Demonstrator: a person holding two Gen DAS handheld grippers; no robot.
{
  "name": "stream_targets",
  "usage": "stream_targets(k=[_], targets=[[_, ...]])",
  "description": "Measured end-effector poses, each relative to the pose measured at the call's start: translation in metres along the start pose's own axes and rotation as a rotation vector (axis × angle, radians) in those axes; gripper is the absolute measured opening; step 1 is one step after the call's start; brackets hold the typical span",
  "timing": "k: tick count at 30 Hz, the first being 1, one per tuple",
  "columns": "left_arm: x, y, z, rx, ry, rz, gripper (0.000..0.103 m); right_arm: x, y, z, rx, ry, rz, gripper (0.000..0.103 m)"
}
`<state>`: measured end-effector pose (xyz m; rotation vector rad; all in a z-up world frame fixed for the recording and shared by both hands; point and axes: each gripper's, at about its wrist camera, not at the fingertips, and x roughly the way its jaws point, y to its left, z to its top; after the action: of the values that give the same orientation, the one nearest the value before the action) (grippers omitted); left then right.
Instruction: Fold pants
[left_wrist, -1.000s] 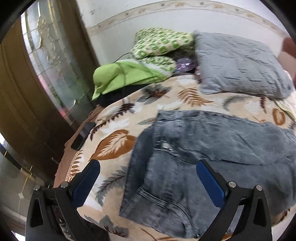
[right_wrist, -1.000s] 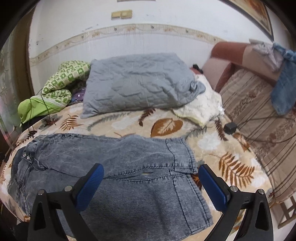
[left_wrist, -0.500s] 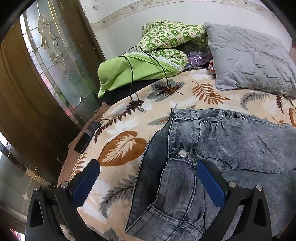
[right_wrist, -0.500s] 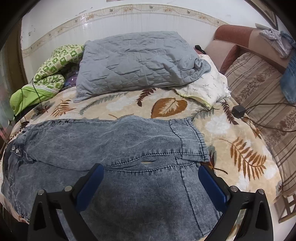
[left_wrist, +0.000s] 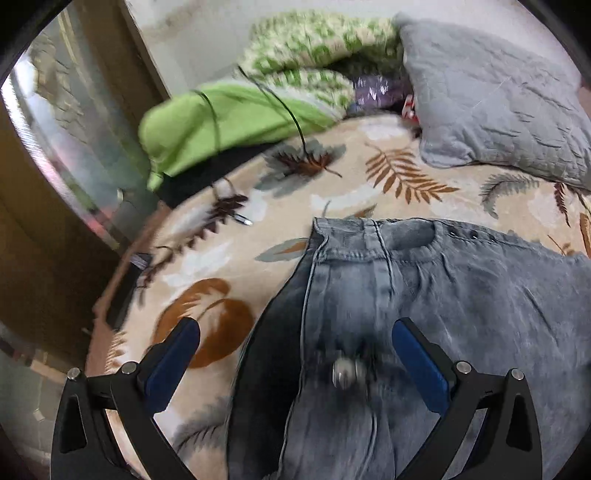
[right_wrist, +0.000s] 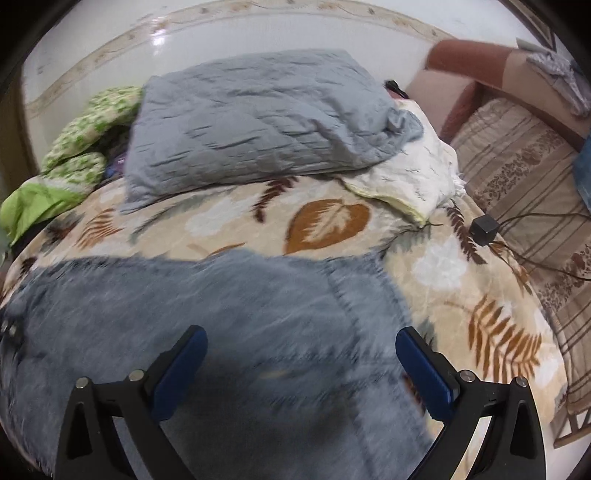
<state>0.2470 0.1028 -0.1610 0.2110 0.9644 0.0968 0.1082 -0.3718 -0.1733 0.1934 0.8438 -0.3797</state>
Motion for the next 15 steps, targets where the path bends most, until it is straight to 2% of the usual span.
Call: stream_targets(k=[4,8,12,13,15], targets=[[0.053,0.007,0.039,-0.013,0.108,-0.027,0.103,0.041,-0.027,0.029,0.029,0.073,-0.039,0.103],[0.087,0.004,0.074,-0.014,0.165,-0.098,0.103,0.07,-0.054,0.046,0.099,0.125,-0.016,0.103],[0.117,0.001,0.095,-0.082,0.248,-0.162,0.102,0.095,-0.071,0.054,0.132,0.169,0.002,0.102],[0.125,-0.001,0.097,-0.097,0.273,-0.168,0.099,0.101,-0.075,0.057,0.147,0.179,0.014,0.101],[0.139,-0.006,0.097,-0.111,0.319,-0.198,0.079,0.108,-0.082,0.059,0.176,0.19,0.052,0.099]])
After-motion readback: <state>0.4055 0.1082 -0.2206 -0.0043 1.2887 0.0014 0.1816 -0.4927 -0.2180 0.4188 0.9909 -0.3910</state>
